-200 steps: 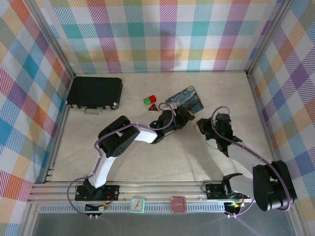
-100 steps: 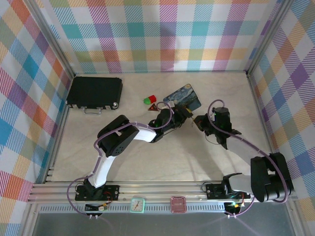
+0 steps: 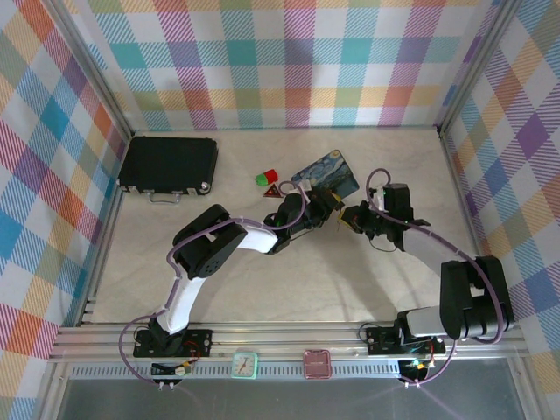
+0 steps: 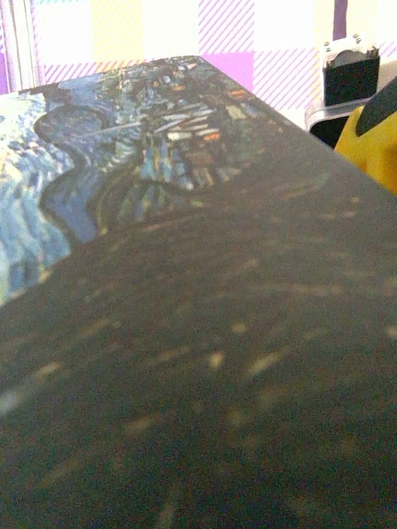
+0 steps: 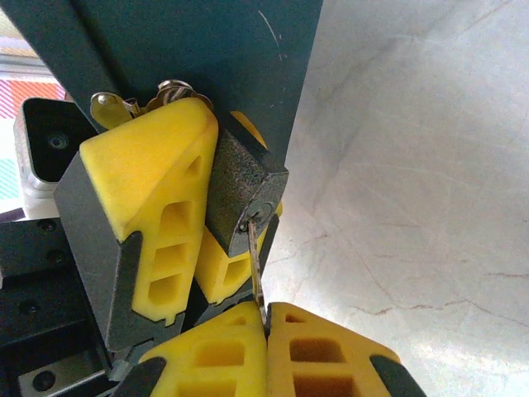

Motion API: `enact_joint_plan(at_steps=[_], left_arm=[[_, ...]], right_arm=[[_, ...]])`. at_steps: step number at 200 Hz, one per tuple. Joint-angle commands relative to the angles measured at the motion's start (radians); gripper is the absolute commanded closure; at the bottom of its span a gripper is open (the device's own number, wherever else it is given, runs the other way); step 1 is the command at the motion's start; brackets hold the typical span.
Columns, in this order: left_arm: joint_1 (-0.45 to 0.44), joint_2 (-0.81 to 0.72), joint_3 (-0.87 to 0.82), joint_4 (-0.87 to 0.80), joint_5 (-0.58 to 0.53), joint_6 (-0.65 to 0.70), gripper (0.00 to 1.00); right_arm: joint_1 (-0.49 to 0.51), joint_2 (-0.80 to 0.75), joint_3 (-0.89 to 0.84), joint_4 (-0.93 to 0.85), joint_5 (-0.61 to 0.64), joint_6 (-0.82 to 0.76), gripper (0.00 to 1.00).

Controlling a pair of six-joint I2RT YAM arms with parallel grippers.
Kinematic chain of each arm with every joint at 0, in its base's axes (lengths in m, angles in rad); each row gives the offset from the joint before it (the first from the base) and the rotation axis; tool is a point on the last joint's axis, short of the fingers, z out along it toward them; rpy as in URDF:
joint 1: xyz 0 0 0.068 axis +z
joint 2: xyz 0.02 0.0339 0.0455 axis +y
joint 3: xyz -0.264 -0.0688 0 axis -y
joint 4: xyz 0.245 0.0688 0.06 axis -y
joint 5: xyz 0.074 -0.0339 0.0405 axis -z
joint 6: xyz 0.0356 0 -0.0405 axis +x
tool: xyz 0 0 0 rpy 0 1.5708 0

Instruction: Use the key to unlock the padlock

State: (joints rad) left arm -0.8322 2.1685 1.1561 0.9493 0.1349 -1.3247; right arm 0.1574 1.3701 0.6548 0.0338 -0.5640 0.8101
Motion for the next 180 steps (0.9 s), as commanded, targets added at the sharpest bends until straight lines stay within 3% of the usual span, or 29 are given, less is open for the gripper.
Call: enact_joint_plan(at_steps=[1, 36, 121, 180], left_arm=[[-0.067, -0.041, -0.033, 0.077, 0.203, -0.031, 1.0], [-0.047, -0.053, -0.041, 0.026, 0.214, 0.019, 1.0], [0.055, -0.062, 0.144, -0.413, 0.217, 0.326, 1.0], [0.076, 0.015, 0.214, -0.454, 0.161, 0.343, 1.0]], right_arm=[[-0.024, 0.018, 0.055, 0.119, -0.062, -0.022, 1.0], [-0.037, 0.049, 0.043, 0.141, -0.135, -0.026, 1.0], [-0.094, -0.03, 0.016, -0.069, -0.156, -0.195, 1.0], [-0.097, 0.054, 0.061, -0.079, -0.256, -0.215, 1.0]])
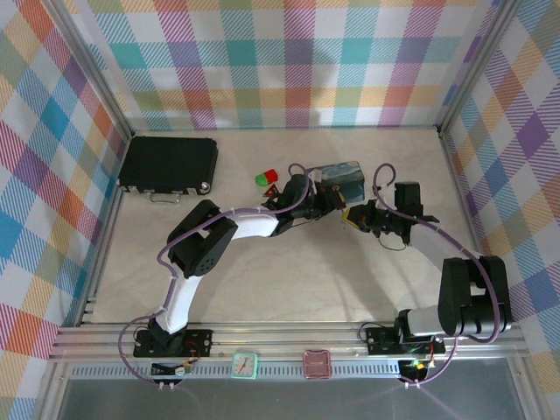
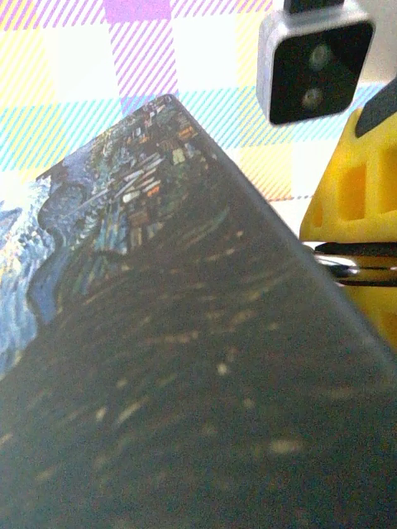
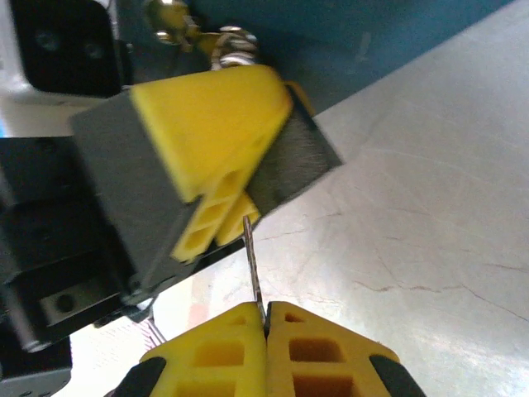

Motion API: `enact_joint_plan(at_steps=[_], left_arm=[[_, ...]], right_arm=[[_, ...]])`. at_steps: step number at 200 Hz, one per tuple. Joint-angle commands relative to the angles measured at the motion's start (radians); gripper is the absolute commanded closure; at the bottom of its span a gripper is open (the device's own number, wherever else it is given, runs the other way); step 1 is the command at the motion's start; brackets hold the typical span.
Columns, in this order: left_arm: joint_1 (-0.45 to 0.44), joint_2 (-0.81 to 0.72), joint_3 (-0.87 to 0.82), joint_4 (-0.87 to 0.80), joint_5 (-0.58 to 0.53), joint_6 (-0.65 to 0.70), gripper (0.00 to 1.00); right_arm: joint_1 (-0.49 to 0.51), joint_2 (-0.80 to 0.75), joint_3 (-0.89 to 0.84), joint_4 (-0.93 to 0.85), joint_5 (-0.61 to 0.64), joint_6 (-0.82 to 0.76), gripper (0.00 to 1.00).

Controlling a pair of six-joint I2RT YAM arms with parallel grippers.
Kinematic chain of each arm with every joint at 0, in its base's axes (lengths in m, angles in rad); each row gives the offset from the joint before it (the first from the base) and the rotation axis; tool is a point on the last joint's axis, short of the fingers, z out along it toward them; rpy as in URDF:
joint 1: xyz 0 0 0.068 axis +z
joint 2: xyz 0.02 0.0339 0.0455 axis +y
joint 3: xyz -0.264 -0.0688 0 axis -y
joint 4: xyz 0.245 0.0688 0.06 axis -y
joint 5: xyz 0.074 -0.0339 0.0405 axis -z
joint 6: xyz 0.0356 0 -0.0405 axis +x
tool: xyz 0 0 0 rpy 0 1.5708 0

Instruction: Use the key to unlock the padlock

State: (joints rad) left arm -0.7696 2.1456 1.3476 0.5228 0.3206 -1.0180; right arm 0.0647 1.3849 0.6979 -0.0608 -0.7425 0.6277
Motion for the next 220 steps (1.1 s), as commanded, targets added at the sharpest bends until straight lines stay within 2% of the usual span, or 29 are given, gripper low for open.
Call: enact_joint_plan(at_steps=[1, 42, 99, 126, 167, 188, 220], left_arm=[[0.013, 0.039, 0.022, -0.027, -0.027, 0.037, 1.0], [0.021, 0.059, 0.052, -0.017, -0.068, 0.049, 1.0], [0.021, 0.047, 0.006, 0.007, -0.055, 0.038, 1.0], [0.023, 0.013, -0.045, 0.026, -0.055, 0.04, 0.84], [0.031, -0.066, -0.123, 0.06, -0.043, 0.017, 0.53], [0.034, -0.119, -0.173, 0.082, -0.031, 0.003, 0.48], [0.053, -0.203, -0.263, 0.175, -0.014, -0.06, 0.46]], right_arm=[[-0.005, 0.041, 0.017, 0.016, -0.078, -0.033, 1.0], [-0.003, 0.018, -0.026, -0.057, -0.036, -0.096, 1.0], [-0.003, -0.057, -0.004, -0.155, 0.025, -0.203, 1.0], [-0.003, -0.031, 0.035, -0.151, 0.018, -0.189, 1.0], [-0.003, -0.038, 0.046, -0.085, 0.037, -0.135, 1.0], [0.002, -0.035, 0.053, -0.046, 0.016, -0.102, 1.0], [0.028, -0.023, 0.076, -0.038, -0.013, -0.101, 1.0]])
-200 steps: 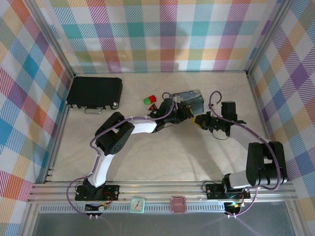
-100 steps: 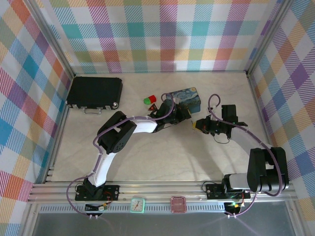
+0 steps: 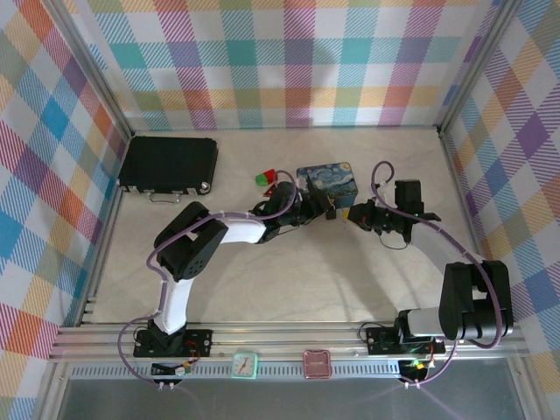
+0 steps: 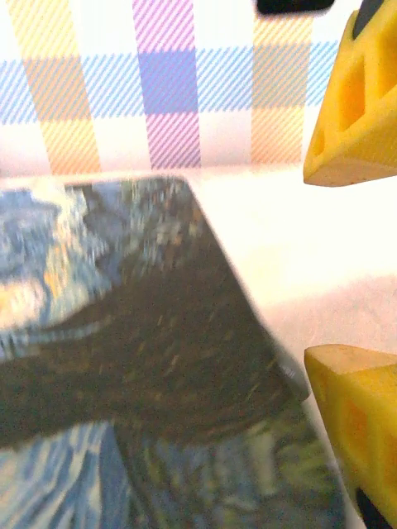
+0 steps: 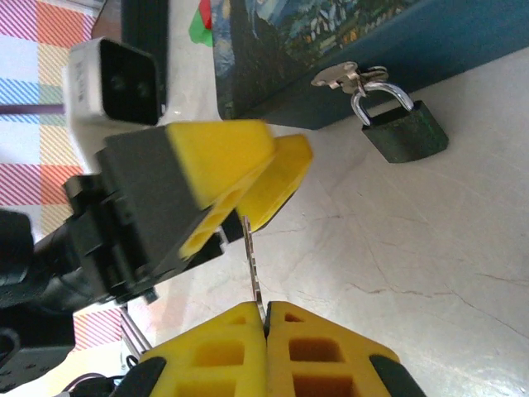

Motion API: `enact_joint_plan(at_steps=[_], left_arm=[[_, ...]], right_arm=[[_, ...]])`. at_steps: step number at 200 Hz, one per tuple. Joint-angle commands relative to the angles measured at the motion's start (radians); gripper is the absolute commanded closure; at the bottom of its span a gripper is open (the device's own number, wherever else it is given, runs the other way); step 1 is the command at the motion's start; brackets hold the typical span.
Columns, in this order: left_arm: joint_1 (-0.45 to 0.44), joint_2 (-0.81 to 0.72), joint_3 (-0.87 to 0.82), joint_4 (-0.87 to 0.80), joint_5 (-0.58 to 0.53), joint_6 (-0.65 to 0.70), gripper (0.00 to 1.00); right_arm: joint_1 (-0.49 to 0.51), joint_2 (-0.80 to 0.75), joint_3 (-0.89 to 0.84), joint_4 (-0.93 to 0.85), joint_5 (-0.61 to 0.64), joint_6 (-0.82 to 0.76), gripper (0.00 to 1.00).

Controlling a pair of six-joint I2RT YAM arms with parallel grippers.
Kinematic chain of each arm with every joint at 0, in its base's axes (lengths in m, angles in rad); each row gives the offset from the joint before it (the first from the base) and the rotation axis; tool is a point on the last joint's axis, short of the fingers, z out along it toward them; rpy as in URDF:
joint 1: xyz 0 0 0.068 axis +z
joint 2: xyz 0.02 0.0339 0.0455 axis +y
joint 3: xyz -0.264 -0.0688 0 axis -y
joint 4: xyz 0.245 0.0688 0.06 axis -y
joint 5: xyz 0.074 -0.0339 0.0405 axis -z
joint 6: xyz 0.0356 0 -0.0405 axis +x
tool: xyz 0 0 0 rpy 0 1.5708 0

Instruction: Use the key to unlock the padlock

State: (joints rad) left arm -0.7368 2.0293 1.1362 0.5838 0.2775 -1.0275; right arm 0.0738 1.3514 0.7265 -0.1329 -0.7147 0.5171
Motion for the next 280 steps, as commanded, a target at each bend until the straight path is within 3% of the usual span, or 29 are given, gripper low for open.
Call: enact_joint_plan(at_steps=[1, 76, 140, 149, 171, 195, 214, 223, 240, 280], left_arm=[[0.02, -0.089, -0.055, 0.117, 0.029, -0.052, 0.46], [0.003, -0.141, -0.072, 0.277, 0.103, -0.094, 0.46], [-0.022, -0.134, -0.083, 0.338, 0.119, -0.111, 0.66], [-0.022, -0.128, -0.08, 0.341, 0.127, -0.112, 0.72], [-0.022, -0.121, -0.075, 0.343, 0.137, -0.111, 1.0], [-0.021, -0.125, -0.085, 0.349, 0.133, -0.11, 1.0], [-0.021, -0.127, -0.09, 0.339, 0.12, -0.101, 1.0], [-0.019, -0.126, -0.085, 0.337, 0.113, -0.103, 1.0], [-0.019, -0.117, -0.073, 0.344, 0.106, -0.109, 1.0], [-0.021, -0.137, -0.083, 0.359, 0.069, -0.108, 1.0]], right_arm=[[0.02, 0.011, 0.047, 0.034, -0.041, 0.01, 1.0], [0.064, 0.009, 0.054, 0.135, -0.132, 0.055, 1.0], [0.064, 0.041, 0.056, 0.275, -0.182, 0.169, 1.0], [0.064, 0.044, 0.056, 0.291, -0.187, 0.18, 1.0], [0.064, 0.034, 0.05, 0.286, -0.177, 0.18, 1.0], [0.063, 0.0, 0.038, 0.278, -0.147, 0.184, 1.0], [0.063, -0.038, 0.035, 0.261, -0.106, 0.178, 0.67], [0.061, -0.057, 0.031, 0.253, -0.087, 0.172, 0.58], [0.061, -0.099, 0.015, 0.258, -0.06, 0.164, 0.51], [0.062, -0.175, -0.094, 0.405, -0.012, 0.208, 0.51]])
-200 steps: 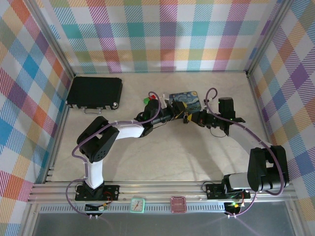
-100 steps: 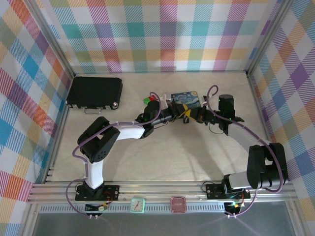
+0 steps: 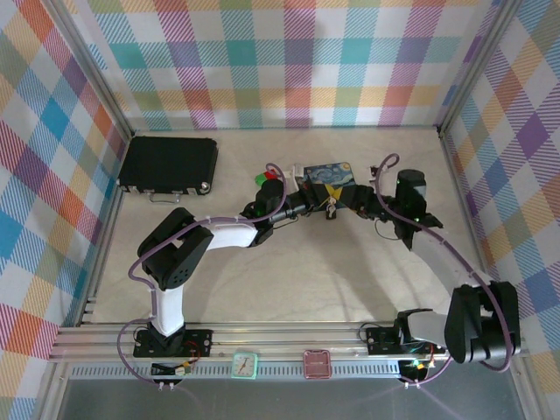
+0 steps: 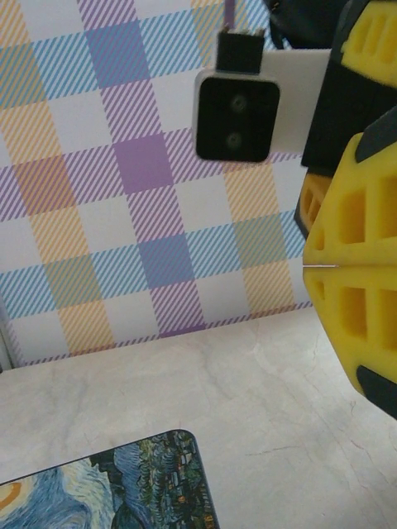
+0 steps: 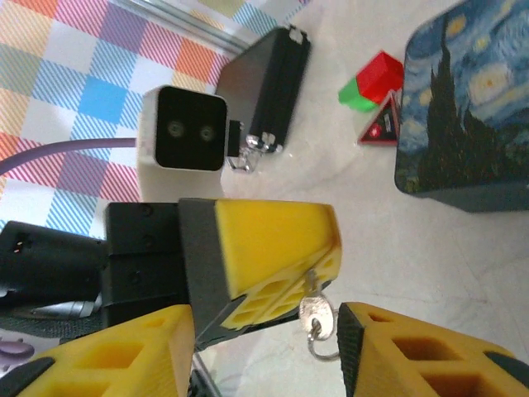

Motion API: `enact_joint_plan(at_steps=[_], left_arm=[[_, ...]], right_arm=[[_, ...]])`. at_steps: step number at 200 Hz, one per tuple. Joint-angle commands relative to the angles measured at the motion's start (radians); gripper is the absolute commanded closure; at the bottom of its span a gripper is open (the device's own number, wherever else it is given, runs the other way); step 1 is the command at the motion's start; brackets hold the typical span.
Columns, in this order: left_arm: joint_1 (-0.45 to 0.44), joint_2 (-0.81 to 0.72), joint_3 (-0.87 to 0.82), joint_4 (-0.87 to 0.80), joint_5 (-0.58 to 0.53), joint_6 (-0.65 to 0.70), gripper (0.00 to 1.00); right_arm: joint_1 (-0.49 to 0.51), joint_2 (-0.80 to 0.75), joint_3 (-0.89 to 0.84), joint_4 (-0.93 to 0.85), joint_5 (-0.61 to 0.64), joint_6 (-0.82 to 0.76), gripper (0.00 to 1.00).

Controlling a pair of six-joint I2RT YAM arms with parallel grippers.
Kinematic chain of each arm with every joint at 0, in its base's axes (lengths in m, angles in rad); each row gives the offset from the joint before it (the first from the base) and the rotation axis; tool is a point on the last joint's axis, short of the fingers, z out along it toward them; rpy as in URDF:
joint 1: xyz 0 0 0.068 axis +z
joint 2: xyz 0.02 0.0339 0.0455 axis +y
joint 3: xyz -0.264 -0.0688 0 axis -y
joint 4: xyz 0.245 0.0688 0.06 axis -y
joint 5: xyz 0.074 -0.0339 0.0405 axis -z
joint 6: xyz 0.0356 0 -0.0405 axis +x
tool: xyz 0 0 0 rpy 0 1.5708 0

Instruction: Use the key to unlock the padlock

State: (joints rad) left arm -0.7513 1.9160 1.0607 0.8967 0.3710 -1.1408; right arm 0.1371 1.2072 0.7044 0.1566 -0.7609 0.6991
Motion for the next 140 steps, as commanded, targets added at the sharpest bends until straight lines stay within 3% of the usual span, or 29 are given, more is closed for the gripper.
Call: enact_joint_plan(at_steps=[1, 69, 140], left_arm=[[-0.006, -0.023, -0.007, 0.046, -0.025, 0.005, 1.0], [-0.041, -0.084, -0.011, -0.016, -0.03, 0.069, 1.0], [-0.046, -0.076, -0.008, -0.001, -0.04, 0.052, 1.0]], right_arm=[[-0.001, -0.031, -0.073, 0.118, 0.035, 0.029, 0.51], [0.002, -0.069, -0.162, 0.277, 0.025, 0.053, 0.55], [0.007, -0.022, -0.211, 0.466, -0.06, 0.115, 0.68]])
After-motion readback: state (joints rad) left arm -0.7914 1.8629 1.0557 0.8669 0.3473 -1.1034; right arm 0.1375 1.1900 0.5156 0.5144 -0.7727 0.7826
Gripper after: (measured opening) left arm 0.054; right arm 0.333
